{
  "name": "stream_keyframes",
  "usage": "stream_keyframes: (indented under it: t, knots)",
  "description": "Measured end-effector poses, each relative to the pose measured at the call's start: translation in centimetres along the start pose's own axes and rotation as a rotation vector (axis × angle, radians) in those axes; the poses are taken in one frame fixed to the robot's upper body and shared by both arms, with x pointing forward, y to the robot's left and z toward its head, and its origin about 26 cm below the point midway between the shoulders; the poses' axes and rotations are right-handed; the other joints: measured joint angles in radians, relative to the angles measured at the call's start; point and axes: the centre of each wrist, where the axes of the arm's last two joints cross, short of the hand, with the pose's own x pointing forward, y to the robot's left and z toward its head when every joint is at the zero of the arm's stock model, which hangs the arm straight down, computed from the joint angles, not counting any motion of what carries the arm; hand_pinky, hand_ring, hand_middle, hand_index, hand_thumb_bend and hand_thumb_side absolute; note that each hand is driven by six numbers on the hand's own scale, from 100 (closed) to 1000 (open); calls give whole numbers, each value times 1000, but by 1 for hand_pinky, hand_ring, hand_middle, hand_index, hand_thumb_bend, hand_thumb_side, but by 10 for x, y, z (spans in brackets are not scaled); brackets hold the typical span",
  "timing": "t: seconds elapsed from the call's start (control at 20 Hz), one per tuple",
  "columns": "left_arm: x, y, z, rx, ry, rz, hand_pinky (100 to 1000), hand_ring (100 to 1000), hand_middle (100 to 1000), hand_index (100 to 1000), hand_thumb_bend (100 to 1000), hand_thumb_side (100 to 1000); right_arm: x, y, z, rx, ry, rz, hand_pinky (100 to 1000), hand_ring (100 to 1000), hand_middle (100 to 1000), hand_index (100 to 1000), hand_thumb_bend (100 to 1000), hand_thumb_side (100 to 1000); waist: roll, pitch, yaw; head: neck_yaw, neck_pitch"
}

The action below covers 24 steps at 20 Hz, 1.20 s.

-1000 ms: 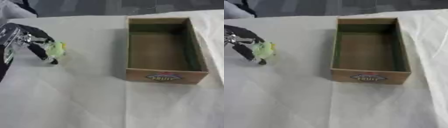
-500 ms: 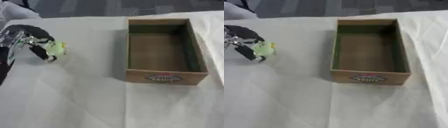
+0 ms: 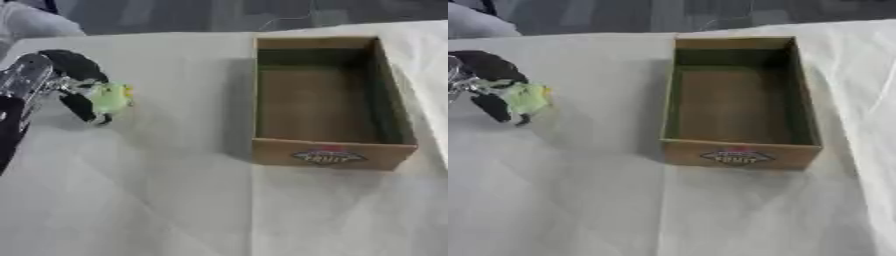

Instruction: Pick up objects on the table and place them in the box.

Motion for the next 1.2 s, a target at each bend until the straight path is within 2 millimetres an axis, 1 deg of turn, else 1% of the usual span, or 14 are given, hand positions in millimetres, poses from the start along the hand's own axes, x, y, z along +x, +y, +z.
stream_keyframes:
  t: [0.25,0.35,0.4,0.5,0.55,0.6,0.85,0.9,1.2]
  knots:
    - [4,-1,-2,31,1,-22,527,677,601,837,346,679,0,0,0,-3,1,-6,780,827,706,730,100,1000,0,0,-1,0,-4]
    - [4,-2,-3,45,3,-26,504,657,583,809,316,663,0,0,0,-3,2,-7,780,827,706,730,100,1000,0,0,-1,0,-4]
    - [4,-2,-3,54,6,-28,472,631,560,778,261,634,0,0,0,-3,2,-8,780,827,706,730,100,1000,-1,0,-1,0,-4]
    - [5,-2,-4,76,11,-25,433,605,536,752,178,587,0,0,0,-4,2,-8,781,827,706,730,100,1000,-2,0,-1,0,-6]
    - [6,-2,-5,88,12,-19,415,594,527,743,145,571,0,0,0,-4,2,-8,781,827,706,730,100,1000,-3,0,-1,0,-7]
    - [7,-2,-5,102,15,-14,398,582,520,733,132,563,0,0,0,-4,2,-8,781,828,705,730,100,1000,-4,0,-1,0,-7]
    - [7,-5,-7,157,20,45,343,540,488,677,100,529,0,0,0,-4,4,-10,782,828,705,730,100,1000,-5,0,-1,-1,-7]
    - [7,-6,-8,168,19,60,333,531,480,651,100,517,0,0,0,-4,4,-10,782,828,705,730,100,1000,-5,0,-1,-1,-7]
    - [7,-4,-7,218,23,117,291,498,454,624,100,509,0,0,0,-3,6,-11,783,828,705,730,100,1000,-6,-1,4,-6,-6]
